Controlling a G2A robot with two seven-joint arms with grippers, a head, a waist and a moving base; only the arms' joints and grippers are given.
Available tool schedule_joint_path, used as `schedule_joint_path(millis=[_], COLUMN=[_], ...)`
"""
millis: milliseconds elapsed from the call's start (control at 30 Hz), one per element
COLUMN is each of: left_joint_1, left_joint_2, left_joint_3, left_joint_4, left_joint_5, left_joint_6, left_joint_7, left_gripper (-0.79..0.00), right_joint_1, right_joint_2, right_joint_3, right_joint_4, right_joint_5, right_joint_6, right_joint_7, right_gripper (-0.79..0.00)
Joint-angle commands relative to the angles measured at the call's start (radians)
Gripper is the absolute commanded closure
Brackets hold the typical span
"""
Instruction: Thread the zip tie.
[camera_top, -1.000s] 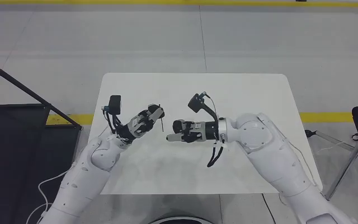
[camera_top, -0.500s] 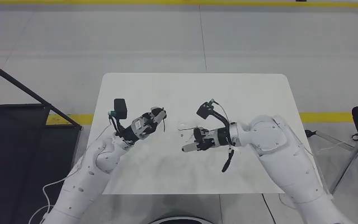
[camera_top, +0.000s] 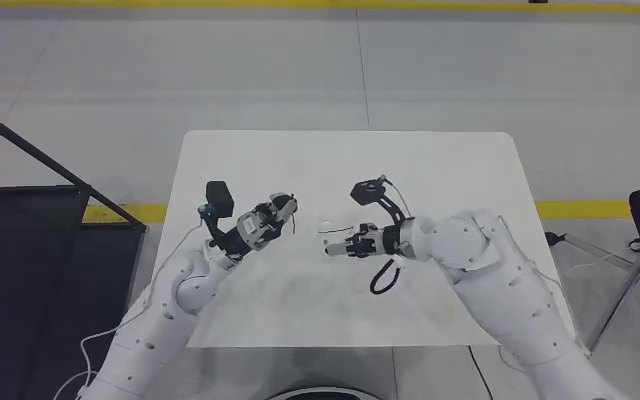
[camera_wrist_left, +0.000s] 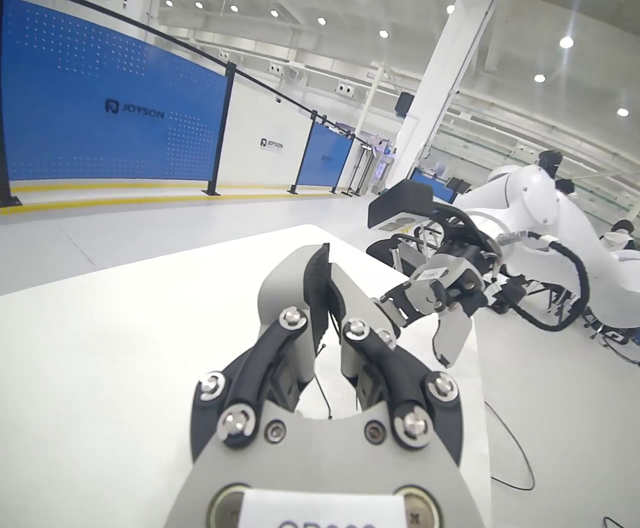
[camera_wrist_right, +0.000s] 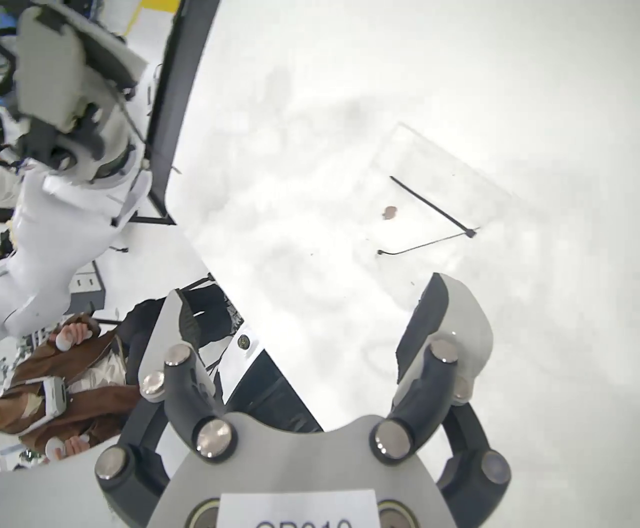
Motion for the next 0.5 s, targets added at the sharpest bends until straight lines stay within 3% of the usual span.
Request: schedule_joint_path(millis=[0,100,267,367,467], left_joint_1=[-0.002,0.000,-0.006,-0.009,-0.011], left_joint_2=[-0.003,-0.006,-0.010,-0.012,-0.013], left_joint_3=[0.003,0.011,0.019,0.020,0.021], left_joint_4=[0.005,0.014,0.035,0.042,0.046], left_joint_5=[0.053,0.111,0.139,0.151,0.156], left_joint_6=[0.023,0.036,0.020,0.012,0.007], left_joint_7=[0.033,0.084,0.114,0.118,0.120], left_gripper=[0.000,0.000,0.000,0.000,0.000], right_joint_1=[0.018,0.043,0.091,0.107,0.117], right_joint_2=[-0.006,-0.018,-0.038,-0.048,-0.054], right_joint_3=[-0.024,-0.058,-0.101,-0.114,-0.120], right_joint_4=[0.006,0.023,0.081,0.105,0.124], right_joint_5=[-0.046,-0.089,-0.118,-0.110,-0.111], right_joint_6=[0.096,0.211,0.298,0.313,0.325], right_joint_7=[-0.004,-0.009,-0.013,-0.023,-0.026], right_gripper=[-0.686,-0.603,-0.493,-0.391,-0.372])
